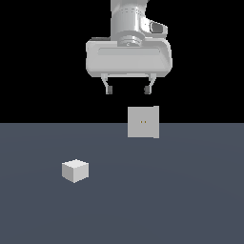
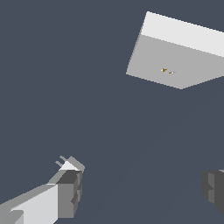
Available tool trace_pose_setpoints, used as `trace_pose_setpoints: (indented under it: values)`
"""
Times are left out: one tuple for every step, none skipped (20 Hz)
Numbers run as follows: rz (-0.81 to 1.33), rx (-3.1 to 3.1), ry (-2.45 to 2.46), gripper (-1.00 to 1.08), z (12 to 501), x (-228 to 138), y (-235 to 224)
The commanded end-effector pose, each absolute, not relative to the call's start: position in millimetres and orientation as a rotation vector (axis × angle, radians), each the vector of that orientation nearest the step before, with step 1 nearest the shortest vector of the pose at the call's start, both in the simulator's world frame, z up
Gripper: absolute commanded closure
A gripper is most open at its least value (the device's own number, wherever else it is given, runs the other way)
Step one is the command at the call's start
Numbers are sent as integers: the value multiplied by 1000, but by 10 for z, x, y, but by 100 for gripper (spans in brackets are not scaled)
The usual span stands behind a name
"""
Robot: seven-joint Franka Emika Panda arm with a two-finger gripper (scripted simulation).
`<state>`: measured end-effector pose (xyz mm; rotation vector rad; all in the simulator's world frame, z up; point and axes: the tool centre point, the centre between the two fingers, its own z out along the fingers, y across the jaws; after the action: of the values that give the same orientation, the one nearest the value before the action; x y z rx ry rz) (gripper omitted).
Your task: Plug the charger into the wall socket.
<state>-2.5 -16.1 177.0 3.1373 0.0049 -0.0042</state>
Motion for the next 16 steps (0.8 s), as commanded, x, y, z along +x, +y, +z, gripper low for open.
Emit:
trace_pose_setpoints:
  values:
    - [-4, 3137, 5, -92, 1770, -25, -161]
    - [-4, 3137, 6, -92, 1769, -25, -161]
    - [-3, 3138, 10, -92, 1766, -26, -157]
    - [-1, 3138, 16, -92, 1761, -28, -151]
    - [1, 3139, 25, -92, 1754, -30, -144]
    - [4, 3140, 36, -92, 1746, -33, -134]
    - [8, 3140, 49, -92, 1735, -37, -122]
    - [12, 3141, 66, -92, 1722, -42, -108]
    - [17, 3142, 84, -92, 1708, -47, -92]
    - [23, 3143, 105, -92, 1691, -53, -74]
    - [29, 3144, 128, -92, 1673, -60, -55]
    - [36, 3145, 153, -92, 1653, -69, -33]
    - [44, 3146, 181, -92, 1631, -78, -9]
    - [52, 3146, 211, -92, 1608, -88, 16]
    - [61, 3146, 243, -92, 1583, -99, 43]
    - [70, 3146, 277, -92, 1556, -112, 71]
